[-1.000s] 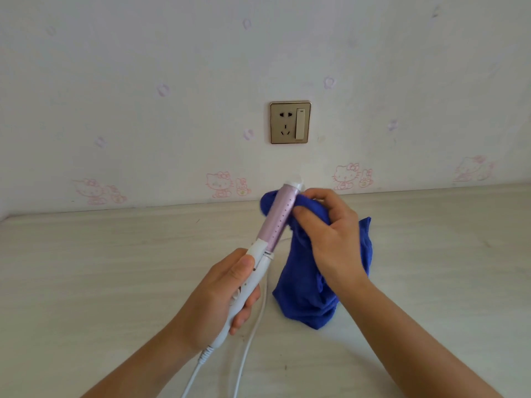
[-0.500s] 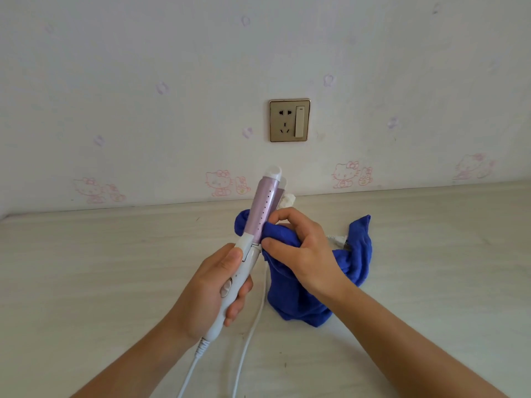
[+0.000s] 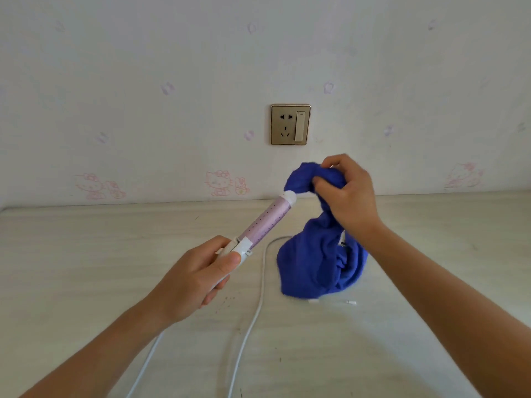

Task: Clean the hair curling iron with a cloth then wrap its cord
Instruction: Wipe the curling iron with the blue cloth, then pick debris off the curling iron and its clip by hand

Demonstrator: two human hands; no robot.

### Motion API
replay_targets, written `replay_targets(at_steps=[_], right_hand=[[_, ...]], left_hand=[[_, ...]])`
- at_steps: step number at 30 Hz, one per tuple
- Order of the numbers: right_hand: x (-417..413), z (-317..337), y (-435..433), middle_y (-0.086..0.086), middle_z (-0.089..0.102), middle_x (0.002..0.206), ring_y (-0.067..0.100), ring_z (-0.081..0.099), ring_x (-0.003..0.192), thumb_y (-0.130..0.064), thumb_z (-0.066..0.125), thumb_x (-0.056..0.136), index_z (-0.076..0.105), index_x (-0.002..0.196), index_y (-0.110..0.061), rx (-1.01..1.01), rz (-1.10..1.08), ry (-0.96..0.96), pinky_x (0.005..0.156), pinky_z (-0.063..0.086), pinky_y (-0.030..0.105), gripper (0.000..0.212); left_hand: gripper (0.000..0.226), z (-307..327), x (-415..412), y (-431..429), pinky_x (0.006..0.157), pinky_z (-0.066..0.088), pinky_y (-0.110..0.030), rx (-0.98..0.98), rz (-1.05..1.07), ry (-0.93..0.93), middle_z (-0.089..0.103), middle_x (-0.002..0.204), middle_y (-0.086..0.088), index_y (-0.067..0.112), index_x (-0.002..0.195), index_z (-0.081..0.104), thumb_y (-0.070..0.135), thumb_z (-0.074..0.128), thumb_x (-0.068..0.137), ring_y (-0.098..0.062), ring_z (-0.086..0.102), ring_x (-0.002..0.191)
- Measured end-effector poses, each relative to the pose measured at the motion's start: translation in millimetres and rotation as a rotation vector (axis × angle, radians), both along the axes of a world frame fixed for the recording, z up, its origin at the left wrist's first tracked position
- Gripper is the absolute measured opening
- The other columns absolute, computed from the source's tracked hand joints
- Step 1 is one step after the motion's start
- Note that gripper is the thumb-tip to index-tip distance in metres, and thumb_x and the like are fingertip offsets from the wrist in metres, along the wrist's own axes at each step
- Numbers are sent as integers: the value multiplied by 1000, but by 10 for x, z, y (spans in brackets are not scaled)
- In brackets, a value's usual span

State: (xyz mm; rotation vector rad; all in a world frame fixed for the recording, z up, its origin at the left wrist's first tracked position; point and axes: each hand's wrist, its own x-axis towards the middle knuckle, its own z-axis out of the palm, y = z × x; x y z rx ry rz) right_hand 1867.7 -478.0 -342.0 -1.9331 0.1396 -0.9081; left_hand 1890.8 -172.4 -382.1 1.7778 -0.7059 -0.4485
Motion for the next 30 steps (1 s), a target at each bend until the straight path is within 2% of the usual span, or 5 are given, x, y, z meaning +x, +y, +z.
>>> replay_targets(at_steps=[10, 18, 22, 26, 30], right_hand=[[-32, -11, -486, -22, 69, 90, 2, 65, 79, -23, 66, 85, 62, 99, -44, -211, -26, 104, 69, 50, 15, 25], [-312, -620, -422, -20, 67, 107, 3, 63, 102, -25, 67, 90, 68, 110, -46, -307, 112, 380, 93, 54, 37, 29], [-473, -462, -391, -17, 64, 113, 9, 59, 111, -21, 70, 92, 70, 119, -36, -320, 83, 310, 98, 49, 35, 31], [-865, -301, -250, -13, 69, 92, 13, 64, 91, -23, 69, 87, 74, 90, -33, -348, 136, 205, 81, 46, 16, 12], [-1212, -436, -210, -17, 68, 82, 11, 63, 83, -26, 70, 84, 72, 77, -34, -427, 211, 434, 72, 42, 14, 11]], left_hand=[[46, -228, 479, 572, 51, 40, -20, 577, 139, -721, 66, 73, 22, 47, 108, 57, 76, 61, 73, -6, 60, 62], [62, -348, 616, 585, 69, 43, -22, 744, 71, -741, 60, 93, 23, 42, 108, 53, 88, 62, 67, 5, 54, 78], [64, -208, 484, 520, 76, 47, -28, 586, 157, -758, 58, 102, 22, 34, 114, 60, 81, 63, 71, -2, 56, 90], [31, -92, -38, 196, 70, 52, -30, 331, 156, -803, 61, 83, 20, 36, 98, 66, 62, 61, 82, -7, 60, 80], [35, -212, -497, -386, 74, 51, -29, 341, -17, -840, 63, 84, 18, 31, 101, 71, 60, 58, 86, -4, 58, 80]])
